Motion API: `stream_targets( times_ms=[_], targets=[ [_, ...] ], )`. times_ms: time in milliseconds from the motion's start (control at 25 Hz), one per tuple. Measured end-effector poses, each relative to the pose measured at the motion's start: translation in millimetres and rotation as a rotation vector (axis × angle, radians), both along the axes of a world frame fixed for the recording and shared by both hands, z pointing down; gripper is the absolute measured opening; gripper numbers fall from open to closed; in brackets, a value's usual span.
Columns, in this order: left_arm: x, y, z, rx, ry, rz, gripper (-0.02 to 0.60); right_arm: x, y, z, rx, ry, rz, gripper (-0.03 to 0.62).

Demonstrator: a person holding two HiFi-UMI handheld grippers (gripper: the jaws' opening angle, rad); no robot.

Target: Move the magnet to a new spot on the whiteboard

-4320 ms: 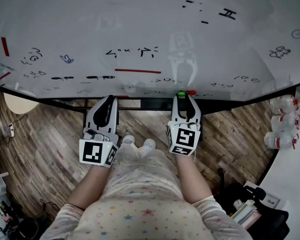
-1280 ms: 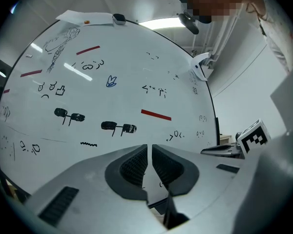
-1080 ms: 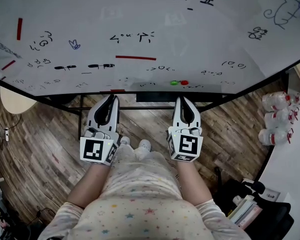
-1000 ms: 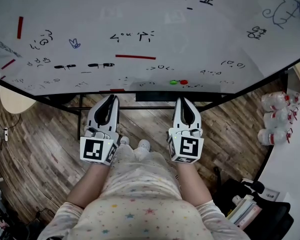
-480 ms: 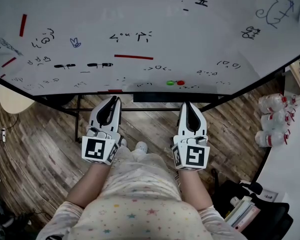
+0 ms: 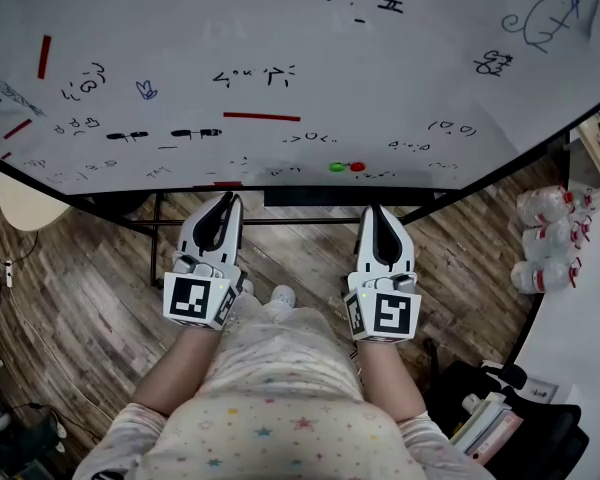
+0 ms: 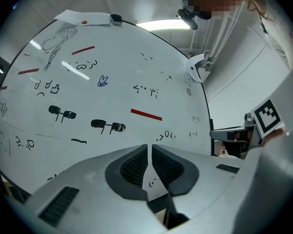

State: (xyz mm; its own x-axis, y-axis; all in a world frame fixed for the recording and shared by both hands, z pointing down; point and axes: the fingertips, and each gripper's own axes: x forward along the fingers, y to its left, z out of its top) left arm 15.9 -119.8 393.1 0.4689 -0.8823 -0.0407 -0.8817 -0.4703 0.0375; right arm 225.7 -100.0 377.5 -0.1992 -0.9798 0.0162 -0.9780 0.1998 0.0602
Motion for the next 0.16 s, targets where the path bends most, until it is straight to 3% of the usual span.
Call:
stream_targets(
  times_ms=[160],
  targets=[
    [1.0,1.0,-1.5,0.0,-0.003,0.002,0.034,0.1,0.6,-3.1,0.005,-0.004,-0.002,0.0]
  ],
)
